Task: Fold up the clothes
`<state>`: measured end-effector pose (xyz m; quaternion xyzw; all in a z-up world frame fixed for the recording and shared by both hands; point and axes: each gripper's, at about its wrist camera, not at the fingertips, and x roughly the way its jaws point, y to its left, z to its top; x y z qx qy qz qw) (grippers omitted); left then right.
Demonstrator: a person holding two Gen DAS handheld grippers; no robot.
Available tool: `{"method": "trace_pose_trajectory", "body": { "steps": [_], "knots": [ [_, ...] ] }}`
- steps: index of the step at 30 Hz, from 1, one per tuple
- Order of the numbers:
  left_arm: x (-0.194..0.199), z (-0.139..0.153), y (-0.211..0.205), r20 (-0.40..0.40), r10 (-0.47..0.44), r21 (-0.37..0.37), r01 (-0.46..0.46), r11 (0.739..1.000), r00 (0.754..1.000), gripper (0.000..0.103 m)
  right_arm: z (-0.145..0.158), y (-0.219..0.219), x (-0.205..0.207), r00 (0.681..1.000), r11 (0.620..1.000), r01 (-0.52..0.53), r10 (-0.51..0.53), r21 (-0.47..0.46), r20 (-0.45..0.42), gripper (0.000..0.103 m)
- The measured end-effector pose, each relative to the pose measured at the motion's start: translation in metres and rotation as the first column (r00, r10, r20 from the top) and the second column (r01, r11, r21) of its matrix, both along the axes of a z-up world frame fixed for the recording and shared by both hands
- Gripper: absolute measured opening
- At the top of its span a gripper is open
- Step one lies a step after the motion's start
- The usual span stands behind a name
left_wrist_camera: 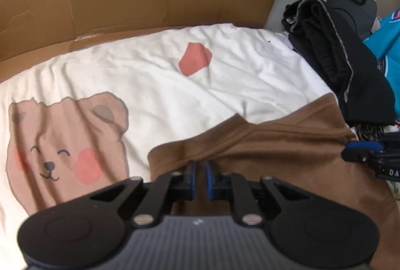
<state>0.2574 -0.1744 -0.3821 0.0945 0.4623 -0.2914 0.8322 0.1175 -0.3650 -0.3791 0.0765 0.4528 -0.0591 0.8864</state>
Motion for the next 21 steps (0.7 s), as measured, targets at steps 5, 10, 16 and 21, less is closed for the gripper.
{"method": "trace_pose_trajectory", "body": {
  "steps": [5, 10, 16, 21],
  "knots": [
    [0.017, -0.003, 0.007, -0.053, 0.034, -0.046, -0.036, 0.998, 0.998, 0.003, -0.004, -0.016, 0.005, 0.999, 0.998, 0.033, -0.033, 0.045, -0.009, 0.004],
    [0.021, -0.001, 0.008, -0.068, 0.071, -0.070, -0.076, 0.995, 0.995, 0.003, -0.002, -0.026, 0.004, 0.998, 0.993, 0.061, -0.063, 0.102, 0.020, 0.004],
    [-0.002, 0.015, 0.020, -0.125, 0.079, -0.112, -0.094, 0.989, 0.989, 0.037, 0.019, -0.031, -0.017, 0.997, 0.978, 0.054, -0.065, 0.200, 0.048, 0.029],
    [-0.031, 0.026, 0.035, -0.157, 0.057, -0.130, -0.078, 0.989, 0.986, 0.036, 0.030, -0.019, -0.044, 0.998, 0.983, 0.013, -0.024, 0.181, 0.057, 0.035]
  ]
}}
